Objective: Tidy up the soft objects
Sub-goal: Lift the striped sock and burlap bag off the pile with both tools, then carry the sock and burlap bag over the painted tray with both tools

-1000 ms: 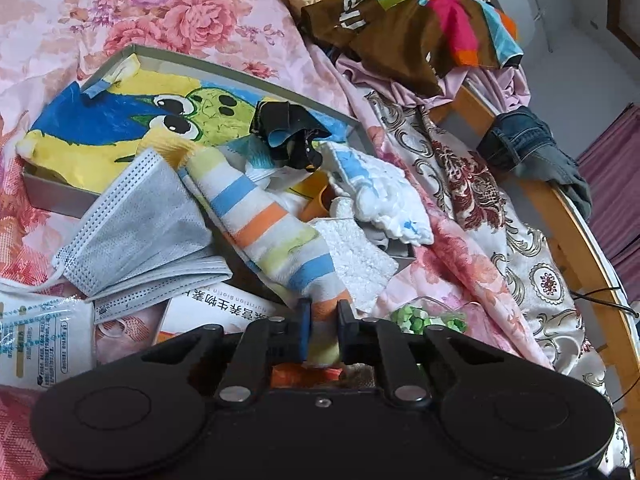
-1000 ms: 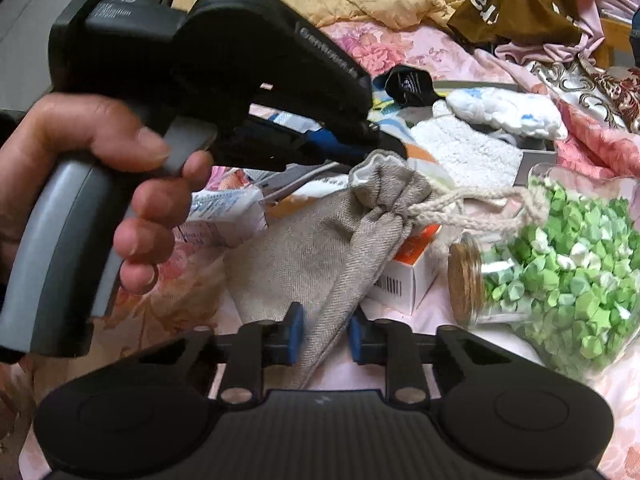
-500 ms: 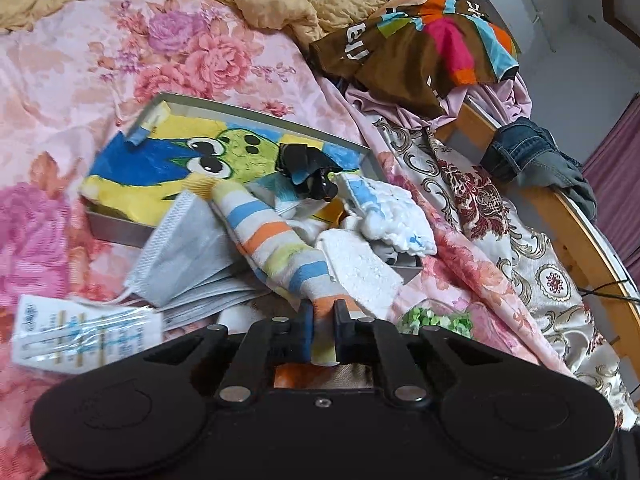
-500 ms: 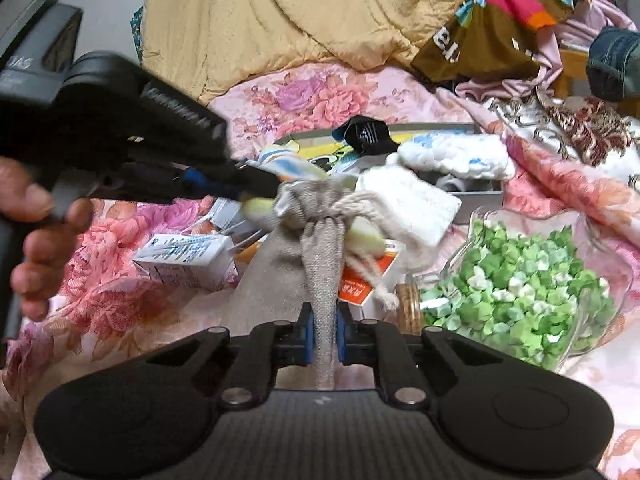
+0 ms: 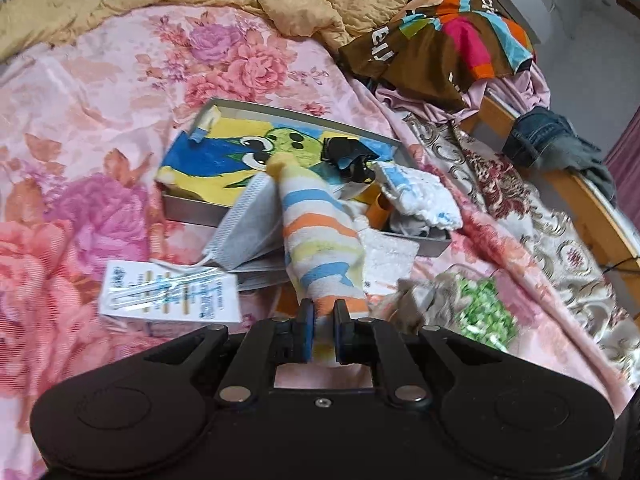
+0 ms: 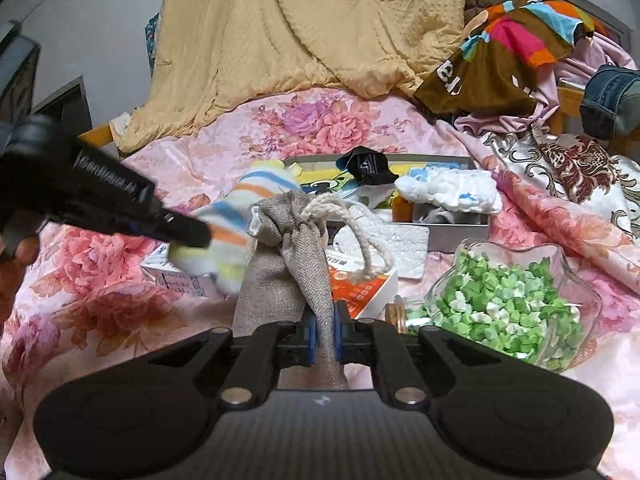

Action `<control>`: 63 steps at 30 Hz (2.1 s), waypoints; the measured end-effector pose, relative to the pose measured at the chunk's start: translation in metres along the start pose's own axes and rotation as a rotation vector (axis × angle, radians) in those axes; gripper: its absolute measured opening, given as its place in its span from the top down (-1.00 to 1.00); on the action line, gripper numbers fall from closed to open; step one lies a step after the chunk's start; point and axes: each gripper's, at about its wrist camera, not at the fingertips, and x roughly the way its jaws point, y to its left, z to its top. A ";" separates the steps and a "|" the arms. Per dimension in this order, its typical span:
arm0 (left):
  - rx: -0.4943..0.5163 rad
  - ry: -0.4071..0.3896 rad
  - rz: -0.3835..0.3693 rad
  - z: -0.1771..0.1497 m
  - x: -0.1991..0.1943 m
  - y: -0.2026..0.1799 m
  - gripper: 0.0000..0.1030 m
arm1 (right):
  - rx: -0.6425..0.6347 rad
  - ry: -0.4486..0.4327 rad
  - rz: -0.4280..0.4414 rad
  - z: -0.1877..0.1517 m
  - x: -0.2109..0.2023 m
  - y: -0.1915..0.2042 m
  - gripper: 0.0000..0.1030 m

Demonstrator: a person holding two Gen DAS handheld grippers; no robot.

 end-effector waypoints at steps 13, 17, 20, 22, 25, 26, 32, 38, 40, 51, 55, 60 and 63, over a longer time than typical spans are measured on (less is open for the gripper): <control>0.134 0.046 0.135 -0.019 -0.031 -0.011 0.81 | -0.024 -0.052 -0.017 0.002 -0.016 0.001 0.83; 0.219 0.043 0.192 -0.024 -0.044 -0.016 0.82 | -0.041 -0.070 -0.032 0.002 -0.020 0.003 0.82; 0.268 0.048 0.229 -0.029 -0.052 -0.017 0.82 | -0.044 -0.076 -0.033 0.002 -0.022 0.003 0.82; 0.278 0.049 0.248 -0.031 -0.056 -0.015 0.82 | -0.054 -0.079 -0.038 0.002 -0.023 0.004 0.82; 0.295 0.035 0.300 -0.035 -0.059 -0.013 0.82 | -0.061 -0.081 -0.036 0.002 -0.024 0.005 0.82; 0.293 0.031 0.305 -0.036 -0.060 -0.012 0.82 | -0.063 -0.082 -0.036 0.002 -0.025 0.006 0.82; 0.306 0.012 0.243 -0.054 -0.065 -0.015 0.82 | -0.085 -0.091 -0.045 0.001 -0.025 0.007 0.82; 0.737 -0.033 0.430 -0.085 -0.067 -0.061 0.82 | -0.109 -0.108 -0.050 0.000 -0.026 0.009 0.82; 0.807 -0.069 0.465 -0.088 -0.073 -0.068 0.82 | -0.113 -0.116 -0.052 0.001 -0.027 0.010 0.82; 0.668 -0.247 0.453 -0.046 -0.124 -0.065 0.83 | -0.127 -0.176 -0.030 0.009 -0.043 0.014 0.82; 0.600 -0.281 0.399 -0.030 -0.133 -0.070 0.83 | -0.122 -0.200 -0.023 0.017 -0.046 0.013 0.82; 0.508 -0.295 0.324 -0.001 -0.132 -0.072 0.83 | -0.091 -0.242 -0.024 0.038 -0.041 0.005 0.82; 0.530 -0.323 0.318 0.019 -0.131 -0.076 0.83 | -0.105 -0.264 -0.036 0.057 -0.028 0.002 0.82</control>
